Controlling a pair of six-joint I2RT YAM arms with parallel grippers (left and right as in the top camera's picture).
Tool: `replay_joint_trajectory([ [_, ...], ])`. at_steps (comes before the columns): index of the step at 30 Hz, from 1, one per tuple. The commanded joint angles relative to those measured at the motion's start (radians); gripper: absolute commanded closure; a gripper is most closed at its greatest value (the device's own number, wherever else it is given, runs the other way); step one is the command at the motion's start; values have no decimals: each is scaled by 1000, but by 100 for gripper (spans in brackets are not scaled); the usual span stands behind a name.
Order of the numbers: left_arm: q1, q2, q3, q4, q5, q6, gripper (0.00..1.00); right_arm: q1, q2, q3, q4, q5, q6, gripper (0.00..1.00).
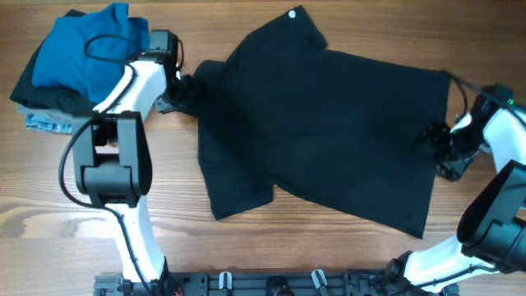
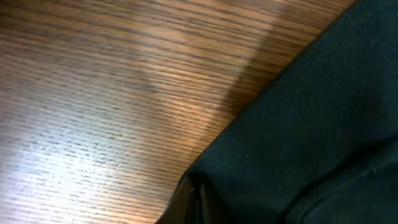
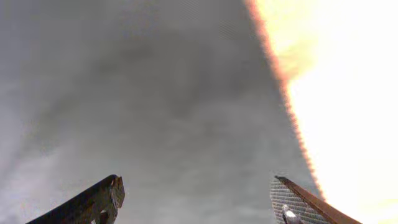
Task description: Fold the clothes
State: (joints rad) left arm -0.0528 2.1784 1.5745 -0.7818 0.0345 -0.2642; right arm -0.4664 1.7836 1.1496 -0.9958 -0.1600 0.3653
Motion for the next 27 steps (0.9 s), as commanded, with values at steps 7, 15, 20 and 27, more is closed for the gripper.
replay_joint_trajectory([
  [7,-64,-209,-37,-16,96,104,84,-40,-3,-79,106,160,-21,48],
  [15,-65,-280,-37,-98,97,104,77,-52,-3,-219,399,291,116,96],
  [20,-67,-280,-37,-166,96,104,71,-178,-7,-181,500,235,-23,42],
  [27,-68,-382,-37,-279,97,104,73,-206,-278,-117,231,47,-29,25],
])
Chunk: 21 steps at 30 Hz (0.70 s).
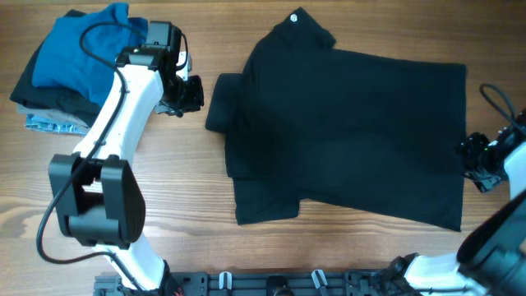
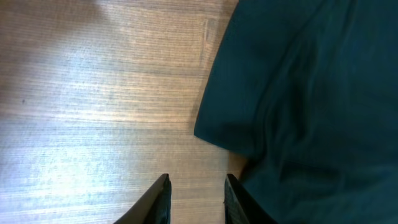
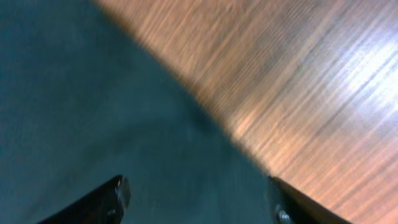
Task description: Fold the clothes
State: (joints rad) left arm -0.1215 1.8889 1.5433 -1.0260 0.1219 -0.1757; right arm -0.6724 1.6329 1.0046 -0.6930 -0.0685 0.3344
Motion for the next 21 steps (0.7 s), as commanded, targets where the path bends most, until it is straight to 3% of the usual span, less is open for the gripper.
replay_joint_trajectory([
  [1,-2,-119,-6,-70,11,15,73,0,-168,28,-141,-45,22,24],
  [4,-18,-137,-14,-214,33,8,75,0,-186,22,-319,-44,71,23],
  [6,-35,-137,-64,-220,105,8,75,0,-175,-5,-375,-43,110,23],
  [9,-75,-137,-180,-207,193,8,75,-4,-158,-71,-377,-20,169,21],
  [12,-152,-137,-348,-131,378,8,71,-49,-149,-138,-332,27,216,18],
  [15,-262,-137,-469,-79,412,-36,71,-79,-149,-148,-316,50,214,18],
  [17,-340,-137,-551,-35,385,-134,52,-81,-149,-148,-317,57,211,18],
  [21,-396,-137,-708,128,384,-289,35,-81,-149,-148,-317,58,187,17],
])
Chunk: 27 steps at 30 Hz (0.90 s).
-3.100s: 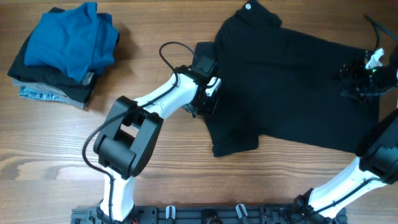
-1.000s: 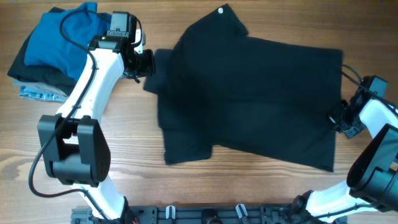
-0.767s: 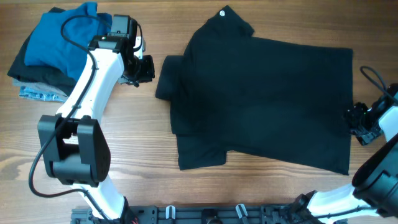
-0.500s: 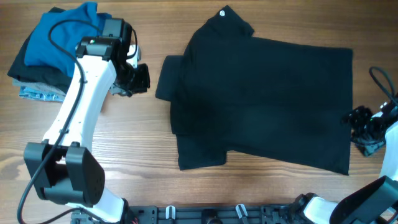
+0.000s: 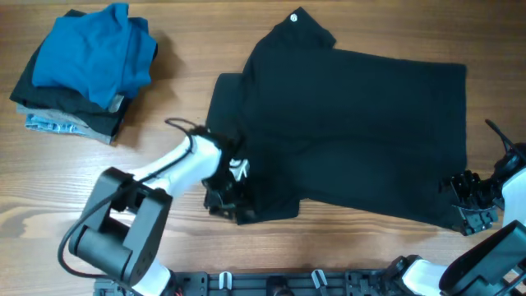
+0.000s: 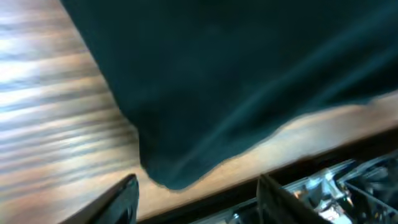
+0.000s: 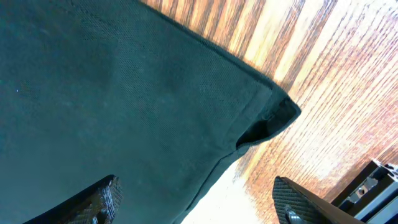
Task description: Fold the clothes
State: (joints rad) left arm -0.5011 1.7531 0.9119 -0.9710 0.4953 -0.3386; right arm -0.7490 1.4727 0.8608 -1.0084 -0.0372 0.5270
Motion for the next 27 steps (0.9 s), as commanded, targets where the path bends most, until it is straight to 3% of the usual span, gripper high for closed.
replay_joint_trajectory([
  [1,-18,-1,-97,113,9,-142,35,-4,11,-5,-2,26,-12,17],
  [3,-18,-1,-106,158,9,-141,55,-4,11,-5,-2,26,-11,17],
  [5,-18,-1,-106,180,10,-141,92,-4,11,-8,3,26,-11,17],
  [6,-18,-1,-106,177,23,-140,96,-4,11,-24,13,32,-11,17],
  [10,3,-1,-93,156,122,-140,96,-15,11,-144,116,122,58,18],
  [15,7,-71,-43,141,110,-110,96,-74,15,-168,175,147,97,47],
  [20,7,-224,-41,106,34,-111,96,-74,36,-242,301,90,22,53],
  [22,6,-265,-41,100,7,-111,96,-74,36,-247,315,89,24,73],
  [23,7,-283,-41,100,-5,-110,96,-74,35,-246,320,89,26,92],
  [26,7,-335,-40,103,-18,-111,96,-74,34,-187,238,82,23,96],
  [27,6,-356,-31,99,-17,-111,96,-74,32,-119,137,50,22,96],
])
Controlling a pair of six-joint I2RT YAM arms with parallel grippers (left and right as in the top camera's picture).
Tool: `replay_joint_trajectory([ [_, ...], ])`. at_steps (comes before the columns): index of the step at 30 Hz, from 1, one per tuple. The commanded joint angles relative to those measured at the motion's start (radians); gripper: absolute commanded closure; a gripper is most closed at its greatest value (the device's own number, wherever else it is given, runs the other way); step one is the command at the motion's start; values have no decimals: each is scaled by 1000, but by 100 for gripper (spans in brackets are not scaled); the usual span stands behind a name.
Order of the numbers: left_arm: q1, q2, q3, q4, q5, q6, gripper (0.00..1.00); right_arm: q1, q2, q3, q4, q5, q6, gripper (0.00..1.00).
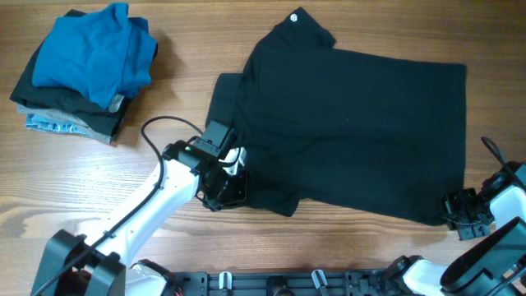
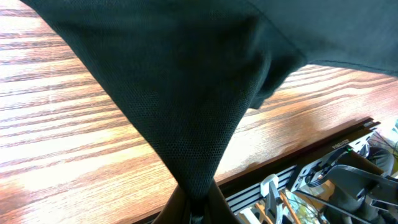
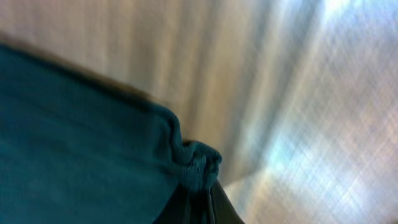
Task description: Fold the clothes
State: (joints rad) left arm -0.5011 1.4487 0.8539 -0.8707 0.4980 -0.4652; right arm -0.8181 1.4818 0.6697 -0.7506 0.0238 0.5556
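A black polo shirt (image 1: 345, 123) lies spread flat across the middle and right of the wooden table, collar at the far edge. My left gripper (image 1: 226, 189) is shut on the shirt's near left sleeve corner; the left wrist view shows the cloth (image 2: 186, 124) pinched into a point between the fingers. My right gripper (image 1: 460, 210) is shut on the shirt's near right hem corner, and the right wrist view shows that corner (image 3: 196, 165) bunched in the jaws.
A stack of folded clothes (image 1: 82, 66), blue on top with dark and grey pieces below, sits at the far left. A black rail with clips (image 1: 271, 284) runs along the table's near edge. Bare wood (image 1: 99, 164) lies left of the shirt.
Both grippers were open over the shirt's near corners. Now the left is shut on the near left sleeve corner and the right on the near right hem corner.
The shirt lay skewed, the left gripper holding its far left sleeve and the right open on its right edge. Then it lay square and both grippers stood open beside it. Both were later open at the near corners and now grip them.
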Motion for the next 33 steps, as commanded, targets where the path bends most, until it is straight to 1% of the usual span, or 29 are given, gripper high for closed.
replay_joint_trajectory([
  [1,6,-68,39,-5,-20,16,96,-5,24,128,-201,-29,-7,96],
  [3,7,-99,73,4,-21,16,96,-5,24,219,-298,-34,-20,96],
  [5,7,-109,116,63,-22,16,96,-4,24,275,-304,-102,-79,96],
  [7,7,-109,122,166,-61,16,96,-4,24,275,-246,-209,-110,96],
  [8,7,-106,122,199,-116,16,96,-4,24,275,-180,-323,-190,96],
  [9,7,-106,122,225,-182,16,96,-4,24,275,-118,-417,-232,96],
  [10,7,-106,122,262,-242,16,96,-4,24,275,-89,-425,-202,96],
  [11,7,-106,122,330,-304,16,96,-4,24,275,-45,-424,-158,96],
  [13,7,-96,122,402,-345,16,96,-4,25,275,4,-417,-102,96],
  [15,7,-79,122,473,-354,15,96,-4,27,275,17,-367,-11,96],
  [16,7,-71,122,509,-356,16,96,-4,28,275,27,-360,3,96],
  [21,14,-27,122,606,-440,16,96,-4,29,275,116,-385,-60,96],
  [25,45,21,122,647,-440,16,96,28,34,274,172,-383,-60,96],
  [28,59,65,122,748,-440,16,96,77,35,274,218,-383,-57,92],
  [29,61,86,122,779,-440,16,96,95,35,274,239,-379,-55,87],
  [30,63,100,122,796,-440,16,96,109,35,274,253,-360,-48,86],
  [32,68,135,122,840,-439,16,96,126,35,274,262,-323,-2,86],
  [33,71,162,122,879,-439,16,96,126,35,274,271,-314,-2,86],
])
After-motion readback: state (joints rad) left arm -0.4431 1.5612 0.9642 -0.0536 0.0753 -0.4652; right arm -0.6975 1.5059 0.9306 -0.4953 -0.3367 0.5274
